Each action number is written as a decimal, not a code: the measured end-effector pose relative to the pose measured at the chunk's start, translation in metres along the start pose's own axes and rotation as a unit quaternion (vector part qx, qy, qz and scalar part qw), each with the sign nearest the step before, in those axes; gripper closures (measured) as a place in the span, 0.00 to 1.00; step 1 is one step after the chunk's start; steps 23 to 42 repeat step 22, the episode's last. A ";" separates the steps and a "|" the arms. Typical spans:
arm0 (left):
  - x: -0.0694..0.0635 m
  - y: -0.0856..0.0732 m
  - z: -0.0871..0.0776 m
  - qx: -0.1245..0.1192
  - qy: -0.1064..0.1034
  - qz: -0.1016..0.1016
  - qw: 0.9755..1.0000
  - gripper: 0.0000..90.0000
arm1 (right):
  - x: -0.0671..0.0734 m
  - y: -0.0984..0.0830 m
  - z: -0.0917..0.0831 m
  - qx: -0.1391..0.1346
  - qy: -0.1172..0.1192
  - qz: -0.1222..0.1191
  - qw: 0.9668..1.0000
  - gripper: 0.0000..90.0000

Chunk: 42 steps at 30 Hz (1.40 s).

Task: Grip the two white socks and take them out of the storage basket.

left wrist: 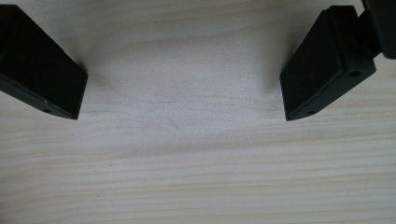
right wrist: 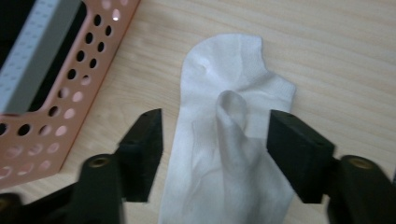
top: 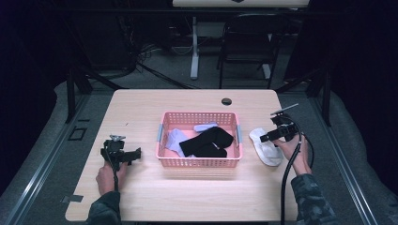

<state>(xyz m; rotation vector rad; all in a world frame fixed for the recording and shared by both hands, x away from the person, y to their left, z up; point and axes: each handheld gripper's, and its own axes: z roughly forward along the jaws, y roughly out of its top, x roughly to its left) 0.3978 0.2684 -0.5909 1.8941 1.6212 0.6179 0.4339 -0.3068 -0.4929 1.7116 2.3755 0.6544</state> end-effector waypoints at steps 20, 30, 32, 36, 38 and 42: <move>0.000 0.000 0.000 0.000 0.000 0.000 1.000 0.01 | 0.046 -0.072 -0.043 -0.023 -0.018 -0.067 0.997 0.00; 0.000 0.000 0.000 0.000 0.000 0.000 1.000 0.01 | 0.045 -0.073 -0.042 -0.022 -0.018 -0.066 0.997 0.00; 0.000 0.000 0.000 0.000 0.000 0.000 1.000 0.01 | 0.045 -0.073 -0.042 -0.022 -0.018 -0.066 0.997 0.00; 0.000 0.000 0.000 0.000 0.000 0.000 1.000 0.01 | 0.045 -0.073 -0.042 -0.022 -0.018 -0.066 0.997 0.00; 0.000 0.000 0.000 0.000 0.000 0.000 1.000 0.01 | 0.045 -0.073 -0.042 -0.022 -0.018 -0.066 0.997 0.00; 0.000 0.000 0.000 0.000 0.000 0.000 1.000 0.01 | 0.045 -0.073 -0.042 -0.022 -0.018 -0.066 0.997 0.00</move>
